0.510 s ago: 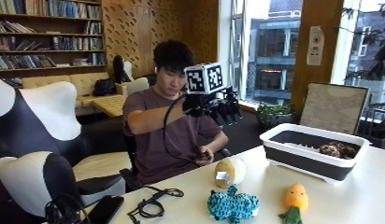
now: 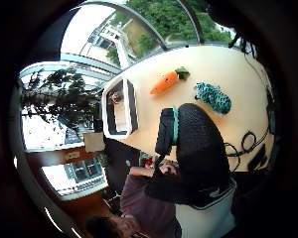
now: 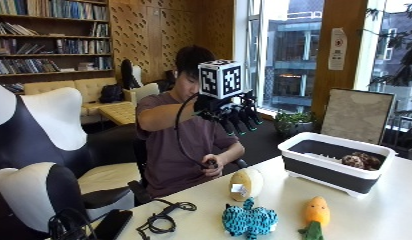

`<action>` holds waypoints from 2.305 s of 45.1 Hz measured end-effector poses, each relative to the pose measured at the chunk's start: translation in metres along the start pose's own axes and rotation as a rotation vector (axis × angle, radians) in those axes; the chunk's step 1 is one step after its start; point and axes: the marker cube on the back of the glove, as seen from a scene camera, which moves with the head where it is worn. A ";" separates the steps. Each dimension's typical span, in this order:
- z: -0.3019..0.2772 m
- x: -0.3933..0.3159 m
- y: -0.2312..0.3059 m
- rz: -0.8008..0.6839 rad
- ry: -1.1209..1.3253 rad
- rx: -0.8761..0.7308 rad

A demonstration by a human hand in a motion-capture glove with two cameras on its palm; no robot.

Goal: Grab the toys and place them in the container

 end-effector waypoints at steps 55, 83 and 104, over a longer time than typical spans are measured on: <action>0.215 0.040 -0.107 0.089 0.009 0.000; -0.007 -0.264 -0.079 -0.338 0.055 0.251; 0.100 -0.487 -0.054 -0.394 0.218 0.185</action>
